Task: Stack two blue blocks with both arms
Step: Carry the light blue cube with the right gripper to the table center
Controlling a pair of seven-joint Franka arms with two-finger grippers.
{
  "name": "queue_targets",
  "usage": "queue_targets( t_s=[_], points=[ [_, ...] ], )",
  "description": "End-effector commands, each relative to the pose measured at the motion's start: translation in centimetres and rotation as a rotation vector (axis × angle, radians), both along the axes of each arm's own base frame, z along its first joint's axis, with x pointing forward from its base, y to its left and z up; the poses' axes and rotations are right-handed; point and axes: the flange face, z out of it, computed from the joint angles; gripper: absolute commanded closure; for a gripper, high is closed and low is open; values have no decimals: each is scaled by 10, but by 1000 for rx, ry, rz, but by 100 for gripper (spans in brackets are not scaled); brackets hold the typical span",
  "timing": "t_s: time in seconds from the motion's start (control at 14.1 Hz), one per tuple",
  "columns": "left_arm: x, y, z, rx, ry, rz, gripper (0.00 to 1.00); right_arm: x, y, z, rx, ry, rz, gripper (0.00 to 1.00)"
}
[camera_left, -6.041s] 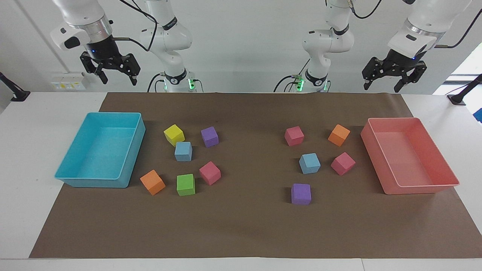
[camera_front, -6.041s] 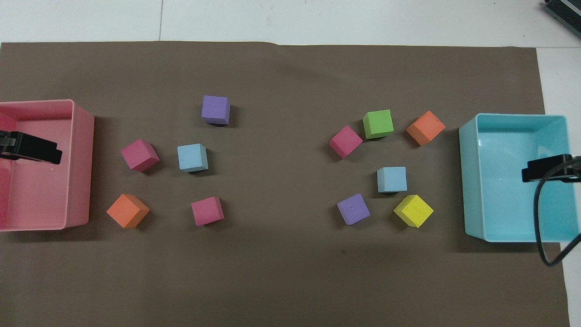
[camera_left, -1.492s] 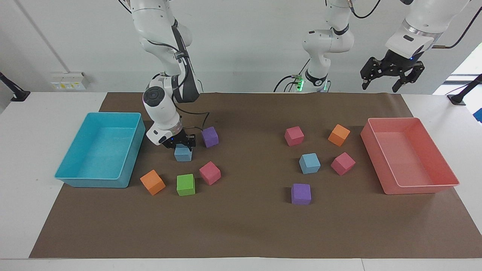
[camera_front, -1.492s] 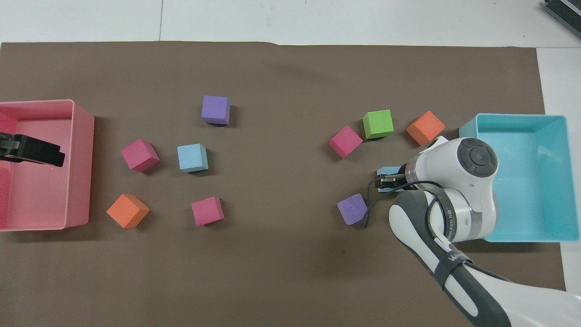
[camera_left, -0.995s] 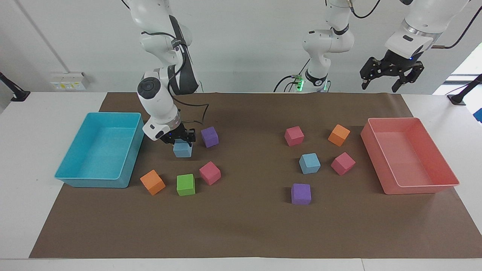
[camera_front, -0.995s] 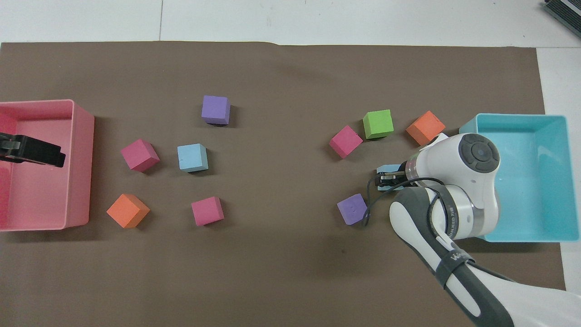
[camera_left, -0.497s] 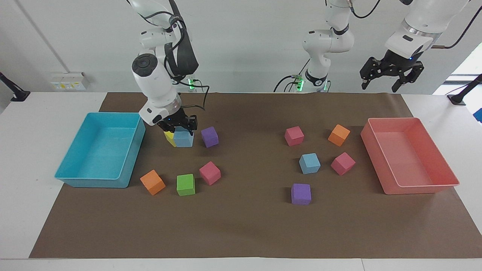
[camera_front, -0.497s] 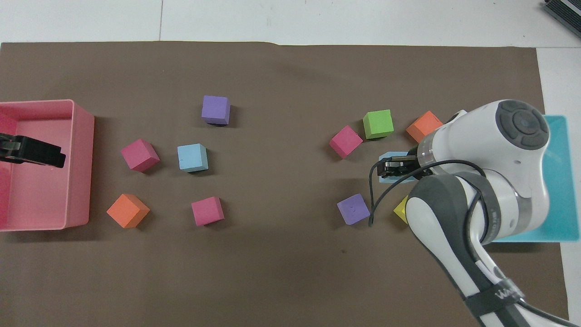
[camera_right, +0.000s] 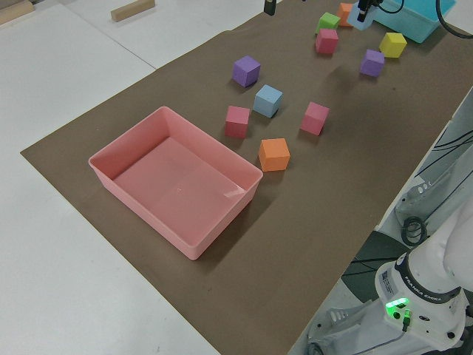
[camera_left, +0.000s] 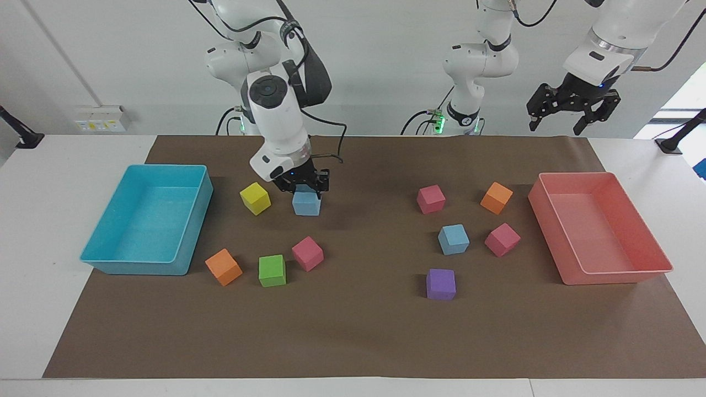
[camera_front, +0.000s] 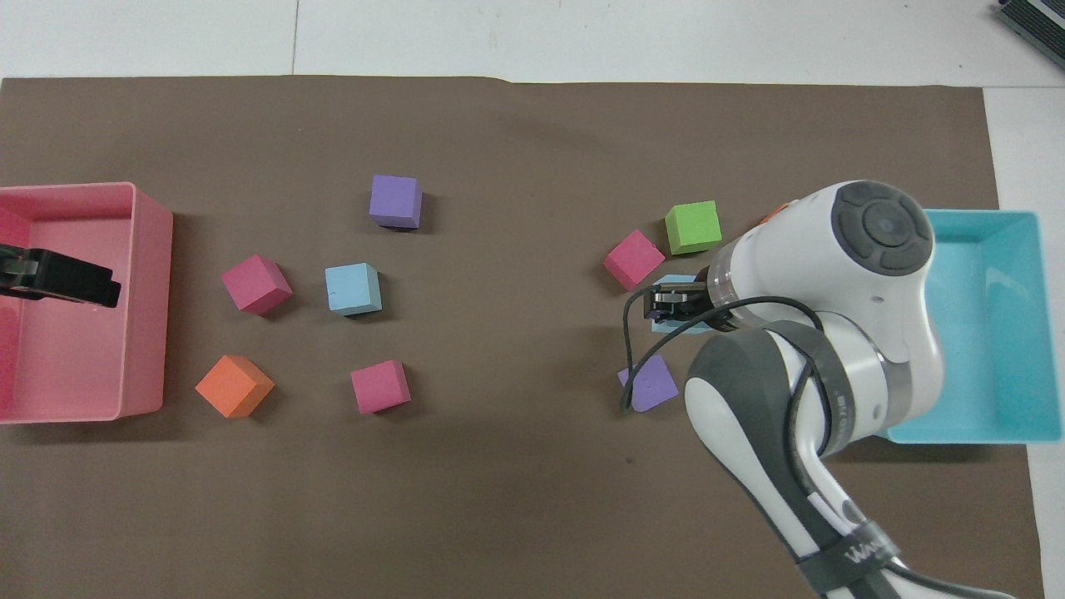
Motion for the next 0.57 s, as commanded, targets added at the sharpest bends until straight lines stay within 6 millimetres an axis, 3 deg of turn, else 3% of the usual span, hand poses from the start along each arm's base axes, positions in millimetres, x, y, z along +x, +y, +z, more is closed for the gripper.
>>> queue_targets(
  t_s=[0.0, 0.14, 0.28, 0.5],
  points=[
    [-9, 0, 1, 17, -7, -14, 0, 19, 48, -19, -7, 15, -48, 100],
    [-9, 0, 1, 17, -7, -14, 0, 28, 77, -29, -9, 13, -62, 100],
    [-9, 0, 0, 16, -5, -14, 0, 22, 115, -50, -25, 25, -39, 100],
    [-9, 0, 0, 14, -5, -12, 0, 17, 137, -72, -18, 36, -8, 100]
  ],
)
